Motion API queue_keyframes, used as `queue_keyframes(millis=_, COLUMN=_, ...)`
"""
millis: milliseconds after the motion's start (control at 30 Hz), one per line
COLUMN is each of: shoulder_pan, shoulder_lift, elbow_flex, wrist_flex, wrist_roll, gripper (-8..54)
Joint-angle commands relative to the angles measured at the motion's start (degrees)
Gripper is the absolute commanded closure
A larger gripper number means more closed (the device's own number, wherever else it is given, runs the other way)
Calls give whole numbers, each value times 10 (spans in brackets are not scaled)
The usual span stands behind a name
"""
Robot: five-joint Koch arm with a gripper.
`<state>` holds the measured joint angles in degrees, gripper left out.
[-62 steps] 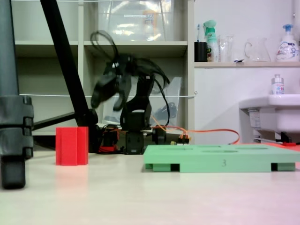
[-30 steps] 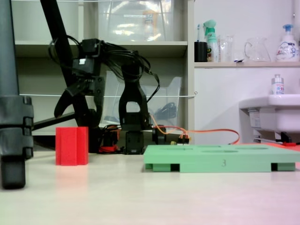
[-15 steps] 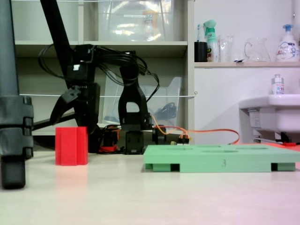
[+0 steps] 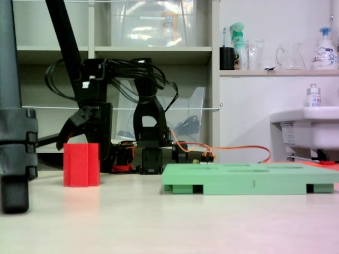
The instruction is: Put the cross columnar block into the corresponding hole
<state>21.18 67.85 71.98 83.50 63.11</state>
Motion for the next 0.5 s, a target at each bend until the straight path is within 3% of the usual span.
queue_keyframes(millis=0, shoulder_pan=-3, shoulder_lift=4, elbow_flex=-6, wrist_flex=-3, wrist_roll=0, gripper=-17)
queue_keyframes(millis=67, shoulder_pan=-7, shoulder_lift=-3, elbow_flex=-3, wrist_flex=-3, wrist_roll=0, gripper=17)
queue_keyframes(millis=133, shoulder_pan=-7, shoulder_lift=-5, elbow_flex=9, wrist_flex=-1, wrist_roll=0, gripper=134)
queue_keyframes(millis=300, shoulder_pan=8, shoulder_lift=4, elbow_flex=49, wrist_flex=7, wrist_roll=2, gripper=293)
queue_keyframes(millis=467, shoulder_pan=-7, shoulder_lift=74, elbow_flex=54, wrist_flex=73, wrist_roll=64, gripper=310)
